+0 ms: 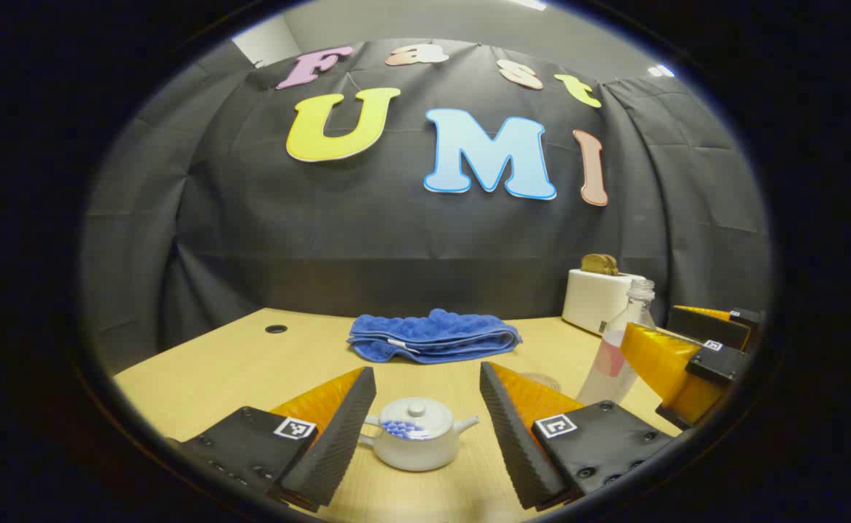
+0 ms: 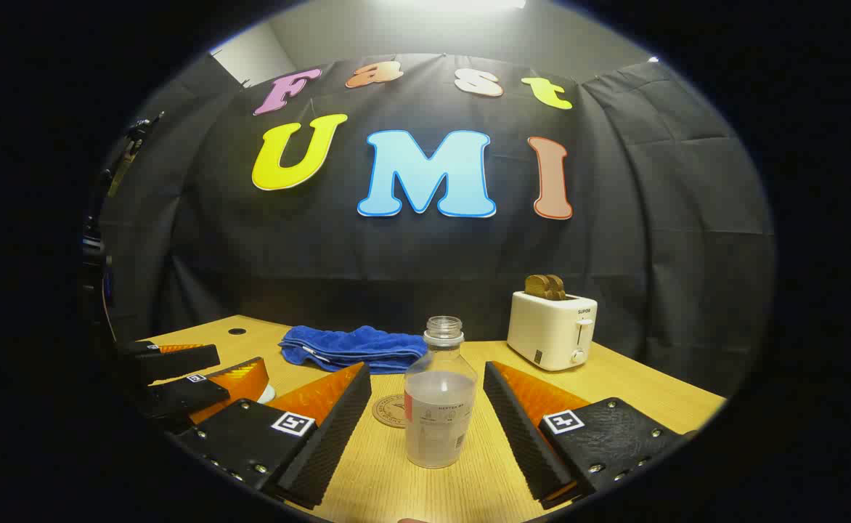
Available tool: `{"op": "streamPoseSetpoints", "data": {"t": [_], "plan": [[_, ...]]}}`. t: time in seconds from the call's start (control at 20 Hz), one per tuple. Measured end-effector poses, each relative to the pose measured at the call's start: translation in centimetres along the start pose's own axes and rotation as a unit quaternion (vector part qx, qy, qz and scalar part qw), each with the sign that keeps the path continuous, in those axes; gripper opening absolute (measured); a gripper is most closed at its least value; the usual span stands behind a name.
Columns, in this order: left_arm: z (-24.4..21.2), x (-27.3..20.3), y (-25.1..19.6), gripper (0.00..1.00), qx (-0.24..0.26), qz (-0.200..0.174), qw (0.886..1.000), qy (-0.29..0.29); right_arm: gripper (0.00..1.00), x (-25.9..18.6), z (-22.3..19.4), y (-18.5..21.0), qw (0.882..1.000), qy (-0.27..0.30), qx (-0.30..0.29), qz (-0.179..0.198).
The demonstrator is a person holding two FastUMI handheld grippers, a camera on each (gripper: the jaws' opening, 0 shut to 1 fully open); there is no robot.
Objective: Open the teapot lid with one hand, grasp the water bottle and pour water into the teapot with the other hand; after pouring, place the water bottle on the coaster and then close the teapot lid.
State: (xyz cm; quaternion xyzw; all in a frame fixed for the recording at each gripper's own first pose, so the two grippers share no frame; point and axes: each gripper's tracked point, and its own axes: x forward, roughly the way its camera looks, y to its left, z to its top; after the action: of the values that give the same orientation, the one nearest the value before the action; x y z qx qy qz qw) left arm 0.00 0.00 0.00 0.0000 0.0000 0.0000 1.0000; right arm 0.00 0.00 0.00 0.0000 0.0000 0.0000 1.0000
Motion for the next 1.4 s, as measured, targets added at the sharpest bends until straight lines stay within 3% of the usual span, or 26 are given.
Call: {"op": "streamPoseSetpoints", "data": {"t": [0.9, 1.0, 1.25, 1.4], "plan": [[-1.3, 2.1, 0.6, 0.93, 0.002, 0.015, 0.999, 0.033, 0.98, 0.1, -0.8, -0.9, 1.000, 0.009, 0.012, -0.008], [-1.9, 2.4, 0.8, 0.86, 0.004, 0.019, 0.999, 0.042, 0.98, 0.0, -1.1, -1.2, 1.000, 0.011, 0.013, -0.011], [-3.5, 3.0, 0.8, 0.86, 0.002, 0.020, 0.998, 0.065, 0.98, -0.2, -1.8, -2.1, 0.999, 0.020, 0.019, -0.021], [-3.7, 3.3, 0.9, 0.69, 0.002, 0.024, 0.997, 0.067, 0.98, -0.3, -2.4, -2.7, 0.999, 0.028, 0.023, -0.027]]}}
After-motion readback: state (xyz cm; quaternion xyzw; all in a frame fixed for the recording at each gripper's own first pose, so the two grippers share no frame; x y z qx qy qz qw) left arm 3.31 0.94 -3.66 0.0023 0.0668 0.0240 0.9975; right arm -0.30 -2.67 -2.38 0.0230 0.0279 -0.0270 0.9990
